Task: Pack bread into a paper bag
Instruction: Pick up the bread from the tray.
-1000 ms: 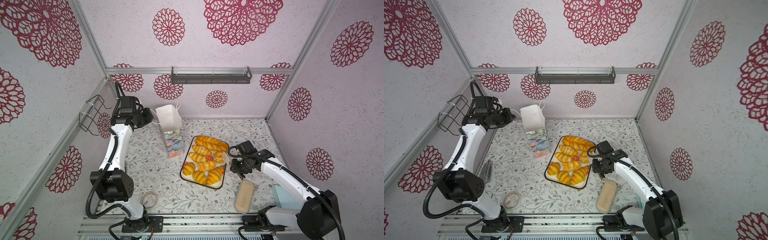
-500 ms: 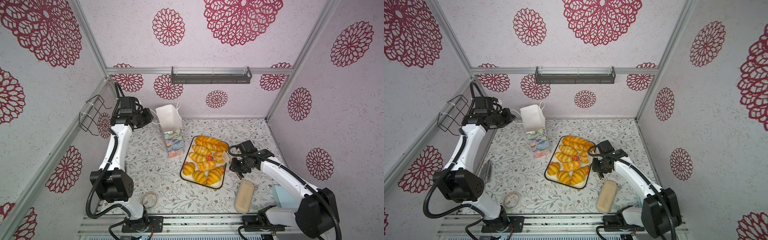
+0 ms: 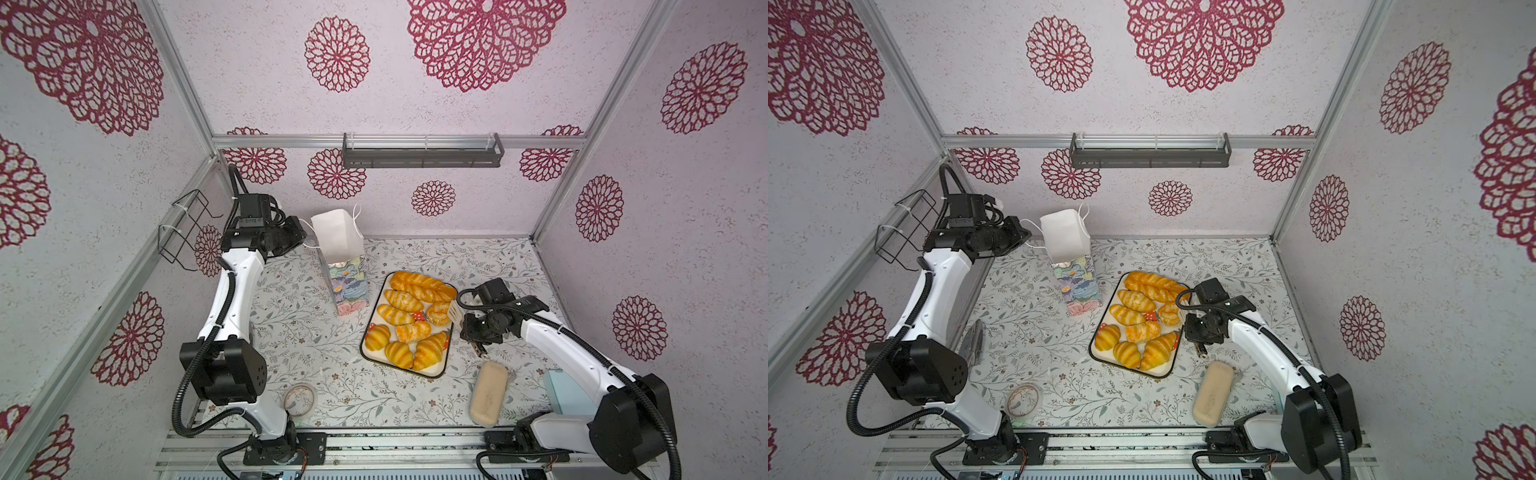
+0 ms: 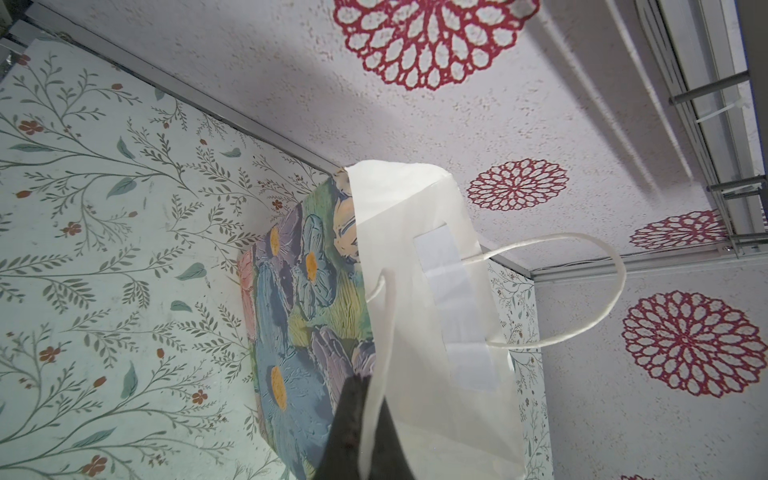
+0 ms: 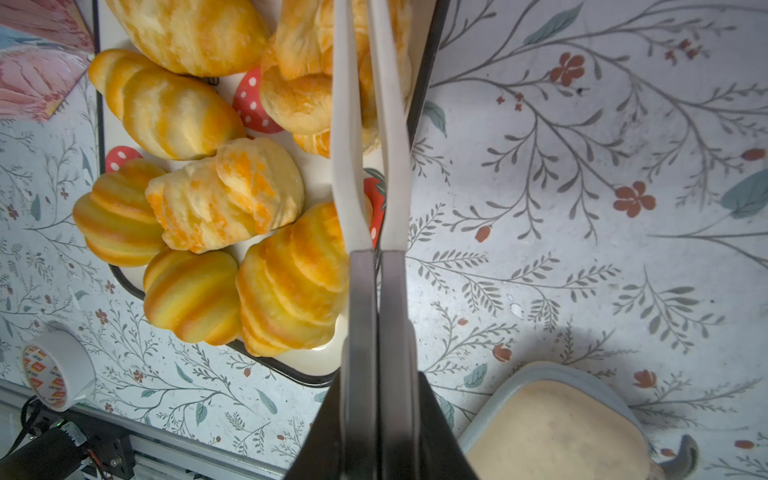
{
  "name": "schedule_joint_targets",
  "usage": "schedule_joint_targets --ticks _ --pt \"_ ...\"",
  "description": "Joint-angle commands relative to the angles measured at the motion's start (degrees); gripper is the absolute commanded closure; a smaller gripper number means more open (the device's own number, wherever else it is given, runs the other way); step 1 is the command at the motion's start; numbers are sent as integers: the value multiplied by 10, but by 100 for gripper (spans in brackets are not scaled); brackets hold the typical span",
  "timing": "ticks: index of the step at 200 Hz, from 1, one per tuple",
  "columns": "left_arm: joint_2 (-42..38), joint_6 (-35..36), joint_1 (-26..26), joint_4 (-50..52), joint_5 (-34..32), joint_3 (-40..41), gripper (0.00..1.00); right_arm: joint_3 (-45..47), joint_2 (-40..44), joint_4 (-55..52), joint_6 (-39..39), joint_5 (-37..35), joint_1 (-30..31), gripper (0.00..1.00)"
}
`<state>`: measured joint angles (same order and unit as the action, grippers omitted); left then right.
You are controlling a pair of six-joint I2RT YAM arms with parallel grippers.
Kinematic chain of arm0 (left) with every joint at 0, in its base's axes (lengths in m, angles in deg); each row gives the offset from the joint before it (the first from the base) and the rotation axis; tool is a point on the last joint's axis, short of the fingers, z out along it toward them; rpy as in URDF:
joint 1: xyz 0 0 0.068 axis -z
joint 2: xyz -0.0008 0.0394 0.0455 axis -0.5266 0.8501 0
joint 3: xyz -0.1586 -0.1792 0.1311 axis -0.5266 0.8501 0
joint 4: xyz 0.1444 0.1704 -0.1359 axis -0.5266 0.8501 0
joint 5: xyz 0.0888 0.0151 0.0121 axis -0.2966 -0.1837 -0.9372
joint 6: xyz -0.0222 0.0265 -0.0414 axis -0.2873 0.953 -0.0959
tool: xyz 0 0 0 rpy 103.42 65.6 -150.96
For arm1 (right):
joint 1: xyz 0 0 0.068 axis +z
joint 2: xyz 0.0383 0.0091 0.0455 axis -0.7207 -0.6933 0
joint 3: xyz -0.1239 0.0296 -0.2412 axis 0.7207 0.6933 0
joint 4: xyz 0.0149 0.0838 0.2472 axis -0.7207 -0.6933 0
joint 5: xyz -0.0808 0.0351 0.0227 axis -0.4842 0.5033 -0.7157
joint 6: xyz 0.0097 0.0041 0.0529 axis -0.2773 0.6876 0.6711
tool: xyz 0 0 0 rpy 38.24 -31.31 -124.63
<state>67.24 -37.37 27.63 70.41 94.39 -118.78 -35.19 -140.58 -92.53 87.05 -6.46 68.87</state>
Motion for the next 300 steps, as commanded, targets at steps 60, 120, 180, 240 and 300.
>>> schedule_joint_targets --ticks 60,120,180,240,300 --pt "-9 -5 -4 -10 5 7 100 -72 44 -27 -16 -23 -4 90" --pt "-9 -7 -4 -10 6 8 100 -91 48 -32 -16 -24 -4 95" --pt "-7 -7 -5 -11 7 8 100 -139 34 -40 -23 -19 2 99" --pt "-5 -8 -5 -11 9 9 100 -231 19 -64 -25 -26 21 99" --pt "-4 -8 -6 -12 10 9 100 -365 -27 -91 -30 -37 56 100"
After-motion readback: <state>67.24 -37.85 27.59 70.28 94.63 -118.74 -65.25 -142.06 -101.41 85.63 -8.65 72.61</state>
